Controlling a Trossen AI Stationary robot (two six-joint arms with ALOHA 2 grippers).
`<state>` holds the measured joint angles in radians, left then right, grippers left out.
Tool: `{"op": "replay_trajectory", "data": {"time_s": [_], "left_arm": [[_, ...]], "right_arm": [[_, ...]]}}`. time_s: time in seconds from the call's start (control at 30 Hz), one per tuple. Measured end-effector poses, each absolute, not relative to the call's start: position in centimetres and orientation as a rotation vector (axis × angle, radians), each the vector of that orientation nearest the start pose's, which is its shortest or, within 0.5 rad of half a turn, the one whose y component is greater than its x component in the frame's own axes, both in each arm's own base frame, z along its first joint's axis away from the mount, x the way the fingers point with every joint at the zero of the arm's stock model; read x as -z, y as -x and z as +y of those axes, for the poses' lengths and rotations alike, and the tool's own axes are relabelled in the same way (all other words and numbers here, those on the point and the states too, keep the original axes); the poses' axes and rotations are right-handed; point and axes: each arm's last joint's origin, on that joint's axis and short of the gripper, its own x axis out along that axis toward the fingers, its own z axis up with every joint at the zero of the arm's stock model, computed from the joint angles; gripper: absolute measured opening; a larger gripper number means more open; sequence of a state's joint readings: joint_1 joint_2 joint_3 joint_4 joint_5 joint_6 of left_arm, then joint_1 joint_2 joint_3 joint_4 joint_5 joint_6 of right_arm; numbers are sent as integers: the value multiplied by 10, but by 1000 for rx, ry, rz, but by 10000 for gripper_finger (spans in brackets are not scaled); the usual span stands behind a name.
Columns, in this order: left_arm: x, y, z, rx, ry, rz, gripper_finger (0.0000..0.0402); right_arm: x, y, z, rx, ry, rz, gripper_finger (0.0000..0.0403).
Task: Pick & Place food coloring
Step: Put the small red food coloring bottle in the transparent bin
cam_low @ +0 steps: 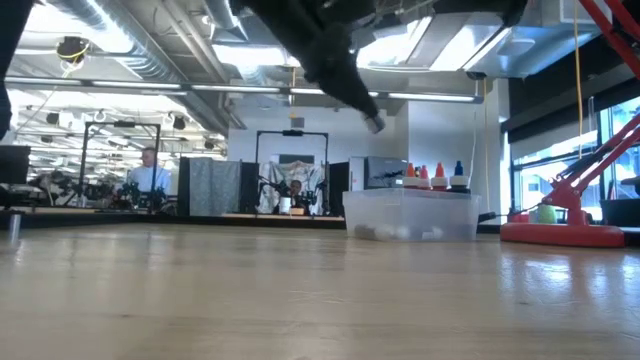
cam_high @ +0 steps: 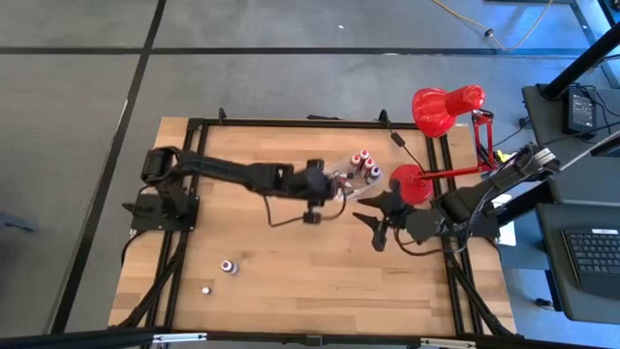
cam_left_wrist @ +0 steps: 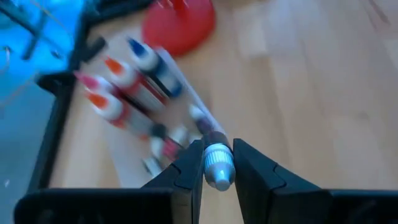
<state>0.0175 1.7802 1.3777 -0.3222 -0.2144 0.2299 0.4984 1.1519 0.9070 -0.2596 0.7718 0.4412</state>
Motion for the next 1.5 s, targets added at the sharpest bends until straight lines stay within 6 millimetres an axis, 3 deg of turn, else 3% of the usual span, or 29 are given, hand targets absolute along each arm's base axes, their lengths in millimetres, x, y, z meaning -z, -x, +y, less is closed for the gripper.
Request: {"op": "replay_trajectory", "data": {"time_s": [0.1, 0.23, 0.53, 0.73, 1.5], "left_arm": [[-256, -402, 38, -128, -261, 688, 66], [-238, -409, 63, -122, -216, 704, 66], [-195, -419, 91, -132, -175, 779, 74], [-178, -420, 98, -138, -163, 833, 76], [-177, -420, 97, -243, -245, 861, 77]], "right_arm": [[-302, -221, 98, 410, -116, 310, 179], [-302, -221, 97, 445, -110, 296, 179], [-303, -221, 94, 512, -93, 273, 179], [-302, -223, 90, 530, -95, 275, 179], [-302, -223, 89, 530, -93, 279, 179]]}}
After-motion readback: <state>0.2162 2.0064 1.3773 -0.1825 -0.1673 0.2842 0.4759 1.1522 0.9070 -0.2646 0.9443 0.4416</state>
